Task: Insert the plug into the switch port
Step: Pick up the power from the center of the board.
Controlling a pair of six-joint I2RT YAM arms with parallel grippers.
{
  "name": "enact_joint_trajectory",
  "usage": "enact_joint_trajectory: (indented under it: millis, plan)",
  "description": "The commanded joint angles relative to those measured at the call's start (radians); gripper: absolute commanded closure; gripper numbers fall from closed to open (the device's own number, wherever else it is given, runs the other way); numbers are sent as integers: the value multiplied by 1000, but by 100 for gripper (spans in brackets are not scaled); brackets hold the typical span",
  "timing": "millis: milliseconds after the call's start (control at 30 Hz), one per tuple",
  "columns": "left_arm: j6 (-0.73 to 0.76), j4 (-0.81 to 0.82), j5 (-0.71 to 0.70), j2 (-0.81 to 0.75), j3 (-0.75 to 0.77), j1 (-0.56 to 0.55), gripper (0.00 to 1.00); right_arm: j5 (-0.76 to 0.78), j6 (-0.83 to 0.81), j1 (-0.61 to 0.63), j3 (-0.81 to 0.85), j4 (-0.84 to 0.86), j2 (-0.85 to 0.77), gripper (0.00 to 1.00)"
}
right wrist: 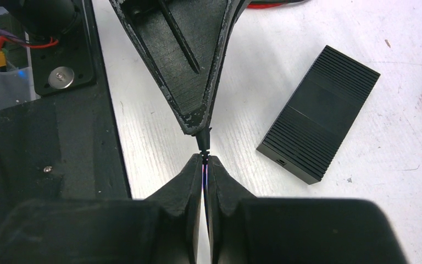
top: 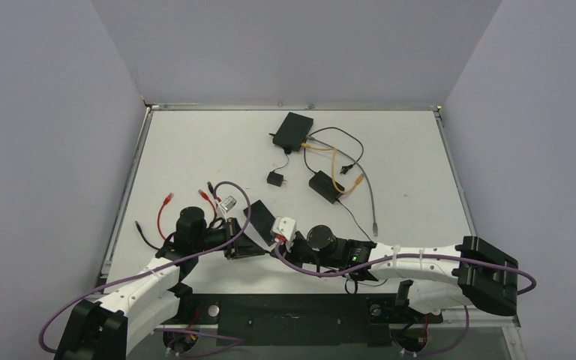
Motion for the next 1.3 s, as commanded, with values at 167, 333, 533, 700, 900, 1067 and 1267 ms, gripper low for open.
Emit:
enact_joint_trajectory:
  millis: [167, 333, 533, 700, 900, 1067, 1267]
  plan:
    - [21, 70, 21, -11, 1, 4, 100, 1, -102, 12, -41, 47, -105, 61]
    - [3, 99, 35, -25, 3, 1, 100, 7, -188, 13, -78, 65, -162, 53]
    - [-30, 136, 48, -34, 5, -13, 100, -9, -248, 12, -112, 138, -171, 52]
    - [-64, 180, 61, -36, 2, -27, 100, -31, -258, 13, -138, 241, -164, 54]
    - [-90, 213, 74, -28, 2, -42, 100, -38, -278, 16, -143, 296, -160, 58]
    - [-96, 220, 75, -25, 4, -47, 100, -53, -279, 21, -128, 292, -151, 61]
    - [-96, 220, 76, -20, 6, -47, 100, -64, -281, 29, -115, 267, -139, 66]
